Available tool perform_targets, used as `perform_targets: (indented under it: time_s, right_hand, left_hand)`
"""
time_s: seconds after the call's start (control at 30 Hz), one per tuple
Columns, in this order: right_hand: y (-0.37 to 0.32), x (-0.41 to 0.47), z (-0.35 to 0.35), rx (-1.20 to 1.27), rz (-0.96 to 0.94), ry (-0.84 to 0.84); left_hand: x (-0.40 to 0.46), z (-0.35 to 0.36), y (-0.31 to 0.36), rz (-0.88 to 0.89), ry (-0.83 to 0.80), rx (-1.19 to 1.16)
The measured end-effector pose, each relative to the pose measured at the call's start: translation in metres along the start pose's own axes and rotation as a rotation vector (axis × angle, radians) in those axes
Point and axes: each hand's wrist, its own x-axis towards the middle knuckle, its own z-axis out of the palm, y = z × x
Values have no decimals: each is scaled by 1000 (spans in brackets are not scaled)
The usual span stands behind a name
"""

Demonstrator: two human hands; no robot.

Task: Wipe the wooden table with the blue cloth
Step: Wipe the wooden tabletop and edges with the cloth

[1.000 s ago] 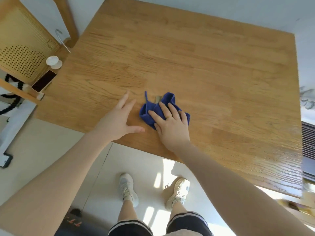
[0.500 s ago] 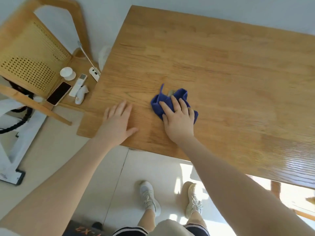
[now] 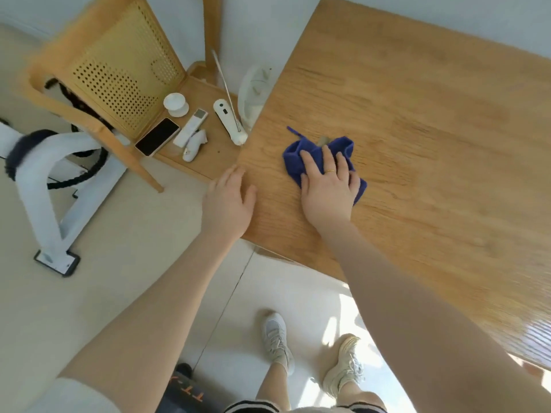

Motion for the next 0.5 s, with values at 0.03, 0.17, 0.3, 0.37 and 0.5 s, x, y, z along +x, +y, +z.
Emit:
perform_targets:
  time_s: [0.03,0.17,0.3,0.37,0.5]
  right_hand:
    - [-7,1,2,10,29,-6]
    - [-53,-3,9,46,-75,-33]
    - [-112,-39,32,76,-287,-57]
    - [-126,-59,45,71,-307,-40]
    - [-112,-71,51,23,-345,29]
  left_hand:
    - [0,-6,-6,-1,-18,-131]
    - [-4,-33,-31,-71,-136,-484]
    - [-9,-39,-52,-32,112,-285]
    - [-9,-37,-60,-56,161,-256]
    - [-9,-33,-53,-34,125,-284]
